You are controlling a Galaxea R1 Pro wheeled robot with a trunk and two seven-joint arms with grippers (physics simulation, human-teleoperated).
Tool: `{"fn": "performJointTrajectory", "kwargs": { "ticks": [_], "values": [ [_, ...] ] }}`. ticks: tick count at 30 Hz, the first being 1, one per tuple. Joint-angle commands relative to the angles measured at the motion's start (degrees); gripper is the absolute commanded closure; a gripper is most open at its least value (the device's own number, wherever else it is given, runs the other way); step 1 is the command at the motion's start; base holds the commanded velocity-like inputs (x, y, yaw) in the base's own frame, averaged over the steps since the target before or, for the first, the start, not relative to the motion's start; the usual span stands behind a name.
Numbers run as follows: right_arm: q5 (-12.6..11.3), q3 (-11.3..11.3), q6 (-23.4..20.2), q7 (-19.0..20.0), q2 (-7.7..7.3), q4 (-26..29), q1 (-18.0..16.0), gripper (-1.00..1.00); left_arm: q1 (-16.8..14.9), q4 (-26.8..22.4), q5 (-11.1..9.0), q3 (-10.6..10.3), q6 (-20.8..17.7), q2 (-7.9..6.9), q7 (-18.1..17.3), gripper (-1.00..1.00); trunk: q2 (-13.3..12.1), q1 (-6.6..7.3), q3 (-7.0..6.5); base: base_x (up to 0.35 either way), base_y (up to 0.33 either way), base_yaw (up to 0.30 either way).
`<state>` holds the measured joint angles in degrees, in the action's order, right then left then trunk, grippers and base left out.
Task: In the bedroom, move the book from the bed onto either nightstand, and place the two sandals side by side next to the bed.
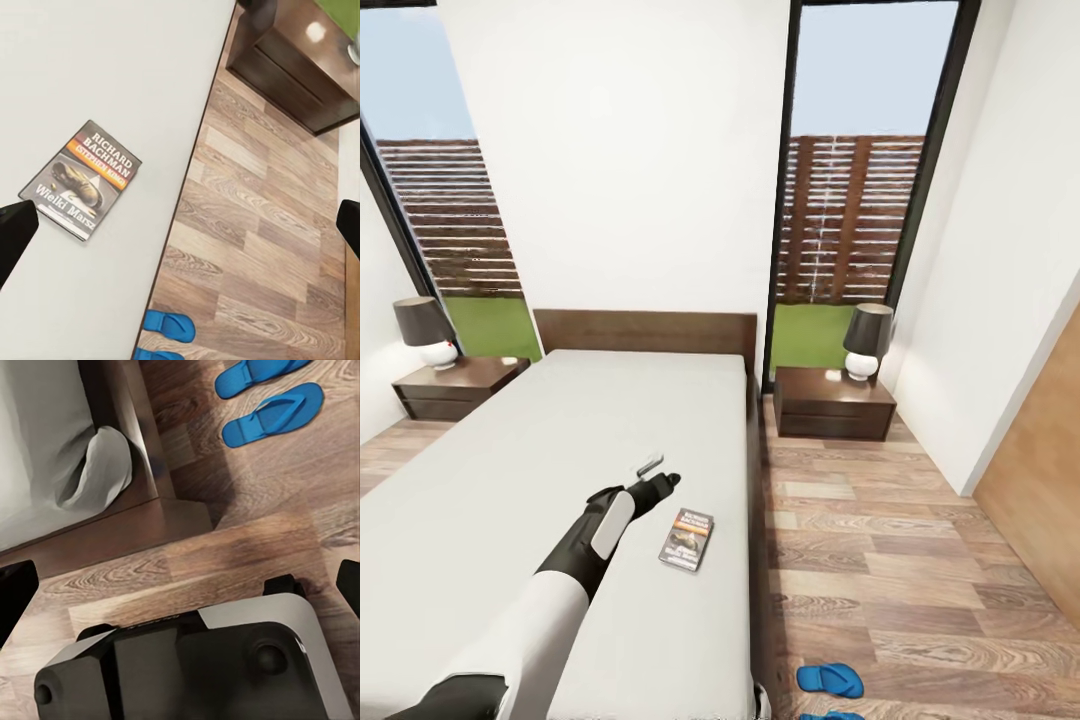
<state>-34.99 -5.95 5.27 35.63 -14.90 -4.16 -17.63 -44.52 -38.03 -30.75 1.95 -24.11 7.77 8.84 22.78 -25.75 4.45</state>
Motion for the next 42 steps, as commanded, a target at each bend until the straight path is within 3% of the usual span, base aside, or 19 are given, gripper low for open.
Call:
{"fn": "performJointTrajectory", "kwargs": {
  "ticks": [1,42],
  "values": [
    [-0.35,-0.48,0.44,0.32,-0.01,-0.27,-0.12,-1.0,-0.04,-0.14,-0.62,0.19,-0.31,0.05,0.38,-1.0,0.14,-0.04,0.23,0.0,0.0,0.0],
    [-0.26,-0.47,0.53,0.14,-0.04,-0.29,-0.12,-1.0,-0.04,-0.2,-0.63,0.07,-0.32,0.14,0.39,-1.0,0.14,-0.04,3.94,0.0,0.0,0.0]
  ]
}}
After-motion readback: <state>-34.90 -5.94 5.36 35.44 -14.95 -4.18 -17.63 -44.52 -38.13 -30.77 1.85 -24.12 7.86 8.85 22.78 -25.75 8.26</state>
